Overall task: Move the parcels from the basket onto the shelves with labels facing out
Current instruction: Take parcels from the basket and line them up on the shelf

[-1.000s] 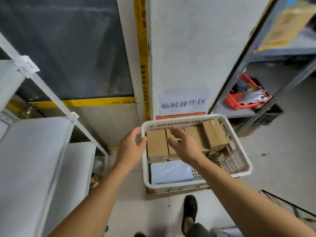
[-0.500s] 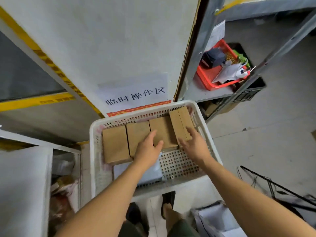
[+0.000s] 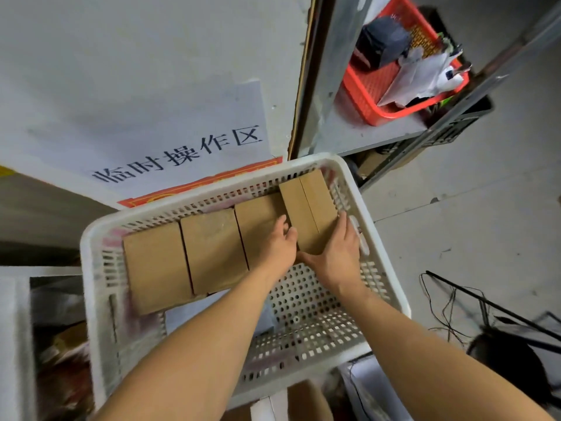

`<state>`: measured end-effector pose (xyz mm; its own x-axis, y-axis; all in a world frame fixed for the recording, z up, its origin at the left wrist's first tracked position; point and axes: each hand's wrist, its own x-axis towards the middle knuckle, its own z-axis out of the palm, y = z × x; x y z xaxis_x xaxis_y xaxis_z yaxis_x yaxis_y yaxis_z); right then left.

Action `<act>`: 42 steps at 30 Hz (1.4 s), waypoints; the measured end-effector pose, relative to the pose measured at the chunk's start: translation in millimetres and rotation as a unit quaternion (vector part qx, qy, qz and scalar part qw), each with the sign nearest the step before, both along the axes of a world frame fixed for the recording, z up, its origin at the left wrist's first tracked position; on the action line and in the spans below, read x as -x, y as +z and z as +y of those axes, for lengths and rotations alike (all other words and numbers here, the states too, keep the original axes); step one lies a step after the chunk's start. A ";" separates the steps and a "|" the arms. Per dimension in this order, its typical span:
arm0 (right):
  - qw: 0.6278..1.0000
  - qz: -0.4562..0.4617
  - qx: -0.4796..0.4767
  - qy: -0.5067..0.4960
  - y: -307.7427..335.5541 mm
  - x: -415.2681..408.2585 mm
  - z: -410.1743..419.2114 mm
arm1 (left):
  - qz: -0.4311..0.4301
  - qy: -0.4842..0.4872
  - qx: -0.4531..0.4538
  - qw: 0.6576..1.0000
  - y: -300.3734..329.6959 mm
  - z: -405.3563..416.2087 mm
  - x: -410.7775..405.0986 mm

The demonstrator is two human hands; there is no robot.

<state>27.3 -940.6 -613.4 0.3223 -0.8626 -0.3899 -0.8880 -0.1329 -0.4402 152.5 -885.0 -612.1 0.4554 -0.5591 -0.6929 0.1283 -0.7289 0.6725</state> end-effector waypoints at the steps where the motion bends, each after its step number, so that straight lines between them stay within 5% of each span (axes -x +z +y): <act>1: 1.000 -0.003 0.008 -0.010 -5.8 -2.6 2.3 | 0.007 0.008 0.001 1.000 -4.0 -1.4 0.2; 8: 0.998 -0.035 0.026 -0.050 -15.3 -10.0 5.4 | 0.033 0.037 0.032 0.998 -16.4 5.9 -3.1; 17: 0.981 -0.184 -0.006 -0.058 55.2 15.3 15.0 | 0.009 0.020 0.103 0.994 60.2 44.4 -22.4; 23: 0.910 -0.342 -0.234 -0.031 134.4 19.7 40.3 | 0.062 0.037 0.098 0.993 127.3 96.1 -49.1; 31: 0.809 -0.385 -0.444 0.011 193.1 -2.7 80.4 | 0.183 0.120 0.155 0.963 191.5 176.4 -77.0; 42: 0.862 -0.345 -0.360 0.096 267.2 -68.1 145.6 | 0.006 0.121 0.198 0.973 231.6 277.0 -112.2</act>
